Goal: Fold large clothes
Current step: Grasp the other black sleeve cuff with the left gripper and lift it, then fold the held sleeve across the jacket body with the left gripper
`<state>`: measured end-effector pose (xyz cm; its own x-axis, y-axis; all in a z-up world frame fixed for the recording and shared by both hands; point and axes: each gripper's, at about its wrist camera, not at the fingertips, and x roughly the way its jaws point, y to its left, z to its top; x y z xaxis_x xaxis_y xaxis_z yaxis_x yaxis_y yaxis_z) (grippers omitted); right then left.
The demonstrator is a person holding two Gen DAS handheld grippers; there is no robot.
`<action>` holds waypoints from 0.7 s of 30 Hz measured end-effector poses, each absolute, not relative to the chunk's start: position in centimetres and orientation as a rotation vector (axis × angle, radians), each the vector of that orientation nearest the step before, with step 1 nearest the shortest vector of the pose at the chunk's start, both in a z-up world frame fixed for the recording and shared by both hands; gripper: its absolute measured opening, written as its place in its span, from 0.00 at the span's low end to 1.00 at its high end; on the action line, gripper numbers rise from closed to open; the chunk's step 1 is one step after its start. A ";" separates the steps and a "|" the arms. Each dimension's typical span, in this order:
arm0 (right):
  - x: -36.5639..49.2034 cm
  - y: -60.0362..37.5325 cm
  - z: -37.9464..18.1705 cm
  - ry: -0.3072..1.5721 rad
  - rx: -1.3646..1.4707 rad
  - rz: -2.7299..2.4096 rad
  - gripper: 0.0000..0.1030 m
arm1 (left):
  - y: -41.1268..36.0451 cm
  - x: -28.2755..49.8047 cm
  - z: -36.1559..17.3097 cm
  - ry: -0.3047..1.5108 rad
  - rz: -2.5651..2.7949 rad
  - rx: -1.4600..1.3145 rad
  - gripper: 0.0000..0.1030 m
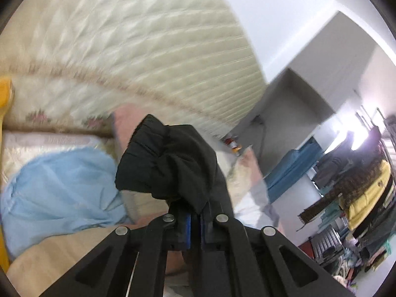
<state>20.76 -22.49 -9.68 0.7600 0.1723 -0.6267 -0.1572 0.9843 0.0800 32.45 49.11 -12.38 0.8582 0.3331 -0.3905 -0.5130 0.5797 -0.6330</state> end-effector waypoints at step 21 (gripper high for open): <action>17.1 -31.0 -7.6 0.597 0.137 0.147 1.00 | 20.2 35.0 7.1 0.244 0.187 -0.389 0.03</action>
